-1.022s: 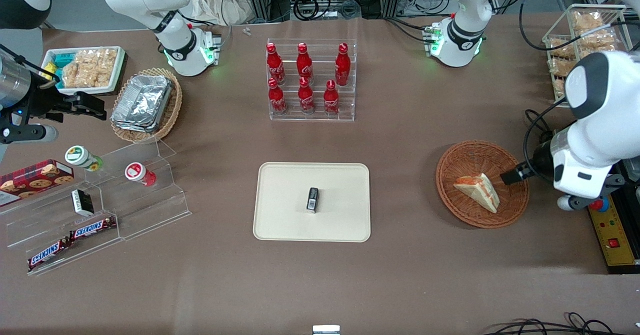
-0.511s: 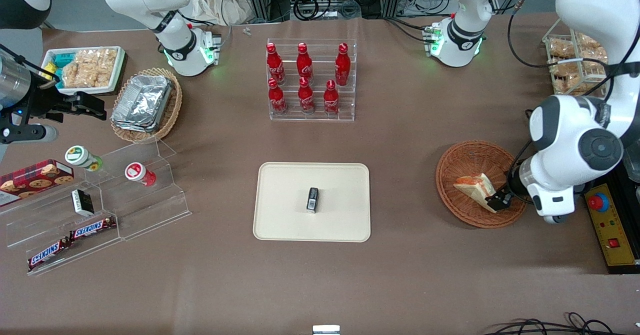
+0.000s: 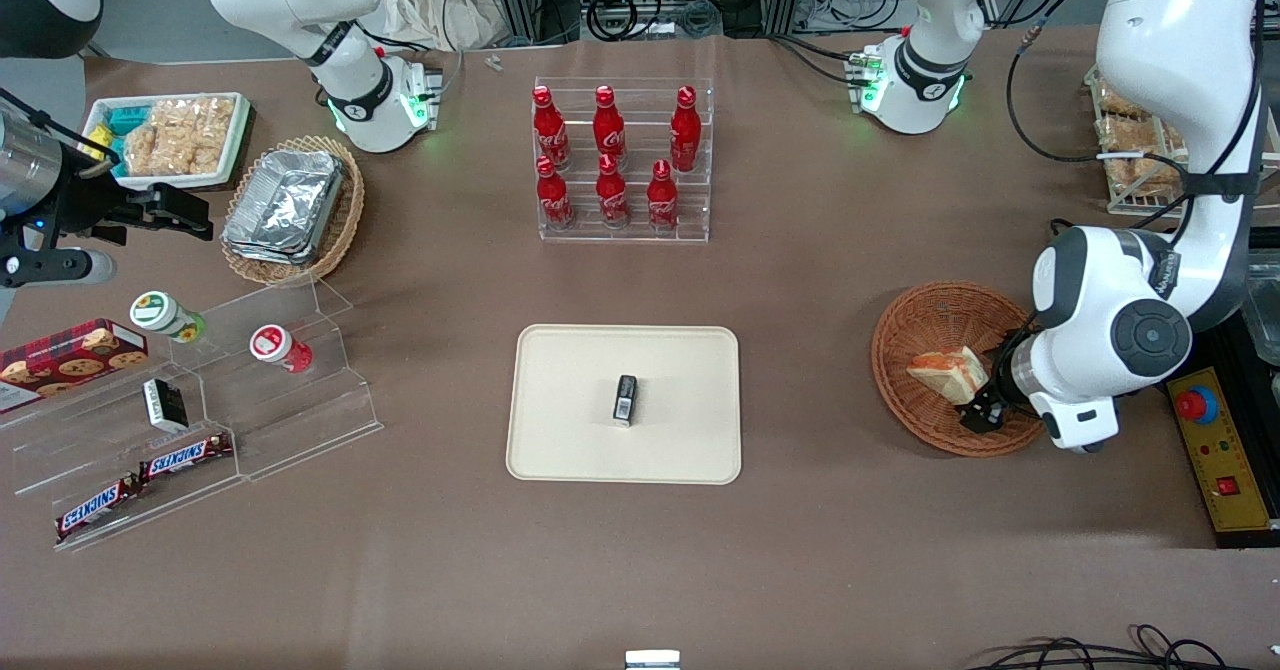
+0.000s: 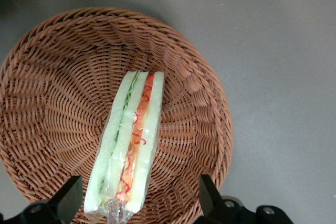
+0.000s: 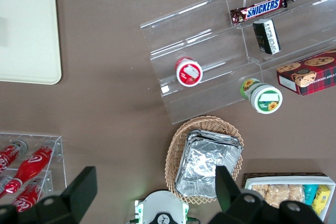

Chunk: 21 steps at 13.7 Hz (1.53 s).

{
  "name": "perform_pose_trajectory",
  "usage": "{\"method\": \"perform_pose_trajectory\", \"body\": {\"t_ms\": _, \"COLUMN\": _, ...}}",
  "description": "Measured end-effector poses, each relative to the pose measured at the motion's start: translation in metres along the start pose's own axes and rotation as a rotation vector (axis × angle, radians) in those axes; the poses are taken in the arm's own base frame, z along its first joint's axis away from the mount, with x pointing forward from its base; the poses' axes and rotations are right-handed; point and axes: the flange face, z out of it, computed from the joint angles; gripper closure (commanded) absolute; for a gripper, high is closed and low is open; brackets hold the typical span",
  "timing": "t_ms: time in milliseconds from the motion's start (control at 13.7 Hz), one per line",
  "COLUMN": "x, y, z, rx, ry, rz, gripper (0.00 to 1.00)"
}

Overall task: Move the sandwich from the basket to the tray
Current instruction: 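Lower the open left gripper around the sandwich and close it, then lift the sandwich out of the basket with the left gripper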

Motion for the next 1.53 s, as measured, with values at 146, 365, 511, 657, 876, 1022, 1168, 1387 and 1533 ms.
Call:
{"method": "perform_pose_trajectory", "body": {"t_ms": 146, "x": -0.001, "y": -0.002, "z": 0.004, "rx": 0.008, "ry": -0.004, "rz": -0.004, "gripper": 0.00}}
{"method": "perform_pose_trajectory", "body": {"t_ms": 365, "x": -0.004, "y": -0.005, "z": 0.012, "rx": 0.024, "ry": -0.012, "rz": -0.004, "gripper": 0.00}}
{"method": "perform_pose_trajectory", "body": {"t_ms": 511, "x": -0.005, "y": -0.007, "z": 0.018, "rx": 0.034, "ry": -0.017, "rz": -0.004, "gripper": 0.00}}
{"method": "perform_pose_trajectory", "body": {"t_ms": 657, "x": -0.007, "y": -0.008, "z": 0.026, "rx": 0.040, "ry": -0.022, "rz": -0.002, "gripper": 0.00}}
{"method": "perform_pose_trajectory", "body": {"t_ms": 876, "x": -0.011, "y": -0.011, "z": 0.040, "rx": 0.037, "ry": -0.026, "rz": 0.002, "gripper": 0.00}}
{"method": "perform_pose_trajectory", "body": {"t_ms": 1022, "x": -0.012, "y": -0.013, "z": 0.044, "rx": 0.039, "ry": -0.027, "rz": 0.003, "gripper": 0.00}}
{"method": "perform_pose_trajectory", "body": {"t_ms": 1168, "x": -0.012, "y": -0.012, "z": 0.044, "rx": 0.034, "ry": -0.026, "rz": 0.003, "gripper": 0.22}}
{"method": "perform_pose_trajectory", "body": {"t_ms": 1387, "x": -0.012, "y": -0.011, "z": 0.045, "rx": 0.025, "ry": -0.023, "rz": 0.004, "gripper": 0.84}}
{"method": "perform_pose_trajectory", "body": {"t_ms": 1533, "x": -0.012, "y": -0.010, "z": 0.046, "rx": 0.020, "ry": -0.022, "rz": 0.004, "gripper": 1.00}}
